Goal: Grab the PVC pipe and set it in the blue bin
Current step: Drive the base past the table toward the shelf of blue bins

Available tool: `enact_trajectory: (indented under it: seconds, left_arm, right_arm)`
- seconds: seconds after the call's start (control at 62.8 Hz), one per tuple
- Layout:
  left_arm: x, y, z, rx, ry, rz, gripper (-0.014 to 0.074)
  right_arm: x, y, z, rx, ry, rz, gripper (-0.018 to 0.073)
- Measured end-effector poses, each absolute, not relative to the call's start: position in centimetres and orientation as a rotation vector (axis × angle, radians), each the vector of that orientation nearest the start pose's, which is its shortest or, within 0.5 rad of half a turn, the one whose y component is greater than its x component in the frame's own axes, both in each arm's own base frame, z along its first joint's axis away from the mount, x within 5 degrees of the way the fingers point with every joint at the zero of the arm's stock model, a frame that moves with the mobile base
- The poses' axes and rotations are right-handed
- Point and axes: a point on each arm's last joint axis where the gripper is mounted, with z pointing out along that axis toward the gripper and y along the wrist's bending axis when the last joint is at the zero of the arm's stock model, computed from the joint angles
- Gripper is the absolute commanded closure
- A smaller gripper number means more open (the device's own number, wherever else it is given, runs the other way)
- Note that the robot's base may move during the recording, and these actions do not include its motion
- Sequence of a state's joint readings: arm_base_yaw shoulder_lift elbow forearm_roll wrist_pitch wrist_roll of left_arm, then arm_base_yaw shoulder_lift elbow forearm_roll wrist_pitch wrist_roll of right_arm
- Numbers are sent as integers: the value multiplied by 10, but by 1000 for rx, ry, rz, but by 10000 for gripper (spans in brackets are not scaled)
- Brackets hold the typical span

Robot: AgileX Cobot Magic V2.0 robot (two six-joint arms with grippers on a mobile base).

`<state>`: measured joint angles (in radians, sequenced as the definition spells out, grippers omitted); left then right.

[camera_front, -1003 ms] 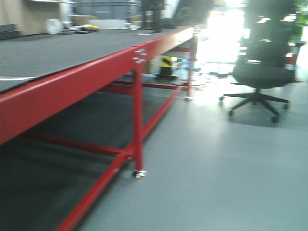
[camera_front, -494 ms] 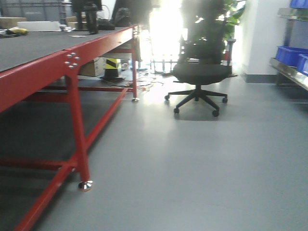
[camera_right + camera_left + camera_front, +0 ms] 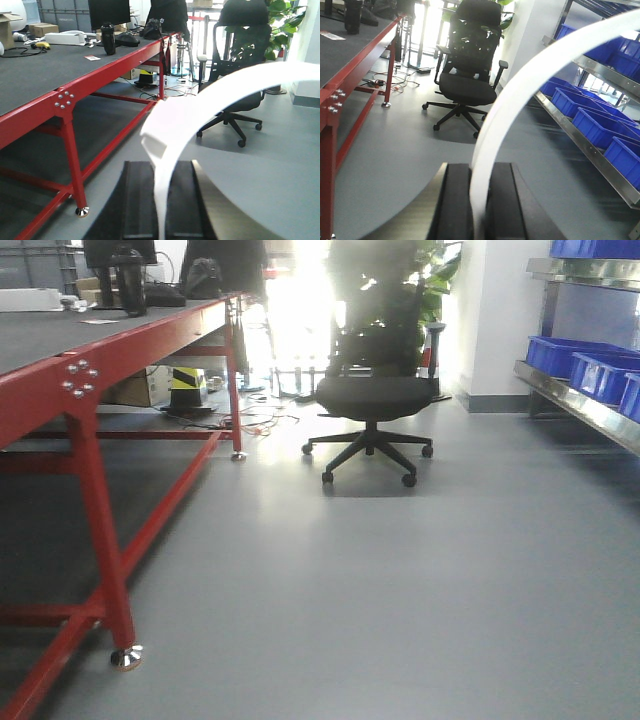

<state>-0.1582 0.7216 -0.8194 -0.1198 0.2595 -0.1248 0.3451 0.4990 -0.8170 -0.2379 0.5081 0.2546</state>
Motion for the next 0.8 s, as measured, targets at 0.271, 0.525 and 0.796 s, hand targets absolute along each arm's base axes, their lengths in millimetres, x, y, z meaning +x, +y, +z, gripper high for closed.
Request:
enact_trajectory:
  seconds: [0.271, 0.525, 0.796]
  left_arm:
    - [144, -26, 400, -45, 1653, -329, 707]
    - [144, -26, 400, -45, 1653, -329, 707]
    - [144, -26, 400, -45, 1653, -329, 707]
  right_arm:
    - [81, 18, 403, -162, 1657, 201, 727]
    - [81, 18, 403, -162, 1657, 201, 727]
    - [81, 18, 403, -162, 1657, 201, 727]
